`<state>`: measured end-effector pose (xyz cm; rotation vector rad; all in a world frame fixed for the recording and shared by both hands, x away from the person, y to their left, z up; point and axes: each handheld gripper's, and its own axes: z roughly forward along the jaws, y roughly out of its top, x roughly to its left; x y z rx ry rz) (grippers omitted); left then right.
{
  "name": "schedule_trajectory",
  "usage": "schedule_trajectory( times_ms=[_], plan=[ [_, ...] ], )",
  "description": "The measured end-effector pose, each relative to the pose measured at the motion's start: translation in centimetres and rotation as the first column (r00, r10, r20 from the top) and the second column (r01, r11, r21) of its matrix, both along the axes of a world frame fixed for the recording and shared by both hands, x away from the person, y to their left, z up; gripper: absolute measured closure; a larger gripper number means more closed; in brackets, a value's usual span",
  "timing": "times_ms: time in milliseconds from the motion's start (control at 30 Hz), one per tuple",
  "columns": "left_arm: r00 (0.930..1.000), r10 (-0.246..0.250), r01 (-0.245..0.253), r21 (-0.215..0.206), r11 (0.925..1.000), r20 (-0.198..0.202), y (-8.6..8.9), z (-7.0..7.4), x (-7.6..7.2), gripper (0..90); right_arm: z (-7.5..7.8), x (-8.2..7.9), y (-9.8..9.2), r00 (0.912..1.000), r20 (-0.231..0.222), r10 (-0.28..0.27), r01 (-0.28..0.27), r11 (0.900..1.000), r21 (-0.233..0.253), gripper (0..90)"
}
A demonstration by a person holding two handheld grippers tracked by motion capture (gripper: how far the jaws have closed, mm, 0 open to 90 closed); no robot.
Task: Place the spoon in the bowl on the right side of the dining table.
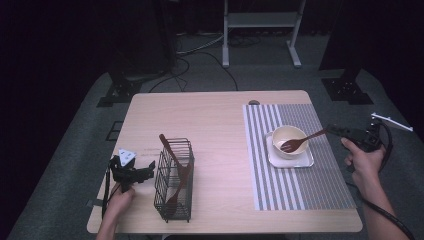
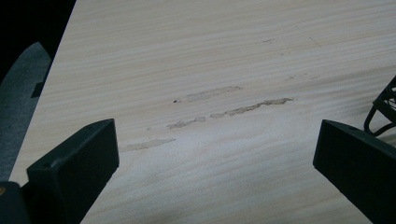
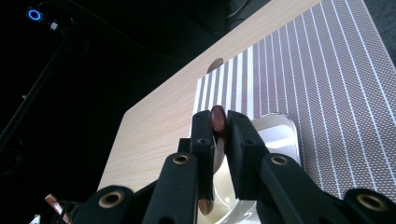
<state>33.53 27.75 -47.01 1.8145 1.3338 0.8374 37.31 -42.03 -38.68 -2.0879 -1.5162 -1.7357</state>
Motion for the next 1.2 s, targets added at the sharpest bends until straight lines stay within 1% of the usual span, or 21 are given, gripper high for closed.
schedule_trajectory(
  times_ms=[200,433,1000,1200],
  plan=[
    [1.0,0.001,-0.001,0.0,1.0,0.002,0.0,0.0,0.0,0.0,-0.5,0.1,0.0,1.0,-0.008,-0.004,0.004,1.0,0.002,80.0],
    [1.0,0.001,-0.001,-0.001,1.0,0.002,0.0,0.0,0.0,0.0,-0.8,0.2,0.1,0.9999,-0.016,-0.005,0.005,1.0,-0.004,79.9],
    [1.0,0.001,-0.001,-0.002,1.0,0.002,0.0,0.0,0.0,0.0,-2.3,0.2,-0.2,0.9991,-0.039,-0.013,0.013,1.0,0.0,79.2],
    [1.0,0.002,-0.002,-0.006,1.0,0.002,0.1,0.0,0.0,0.0,-3.0,0.2,-0.2,0.999,-0.043,-0.01,0.01,1.0,0.003,74.3]
  ],
)
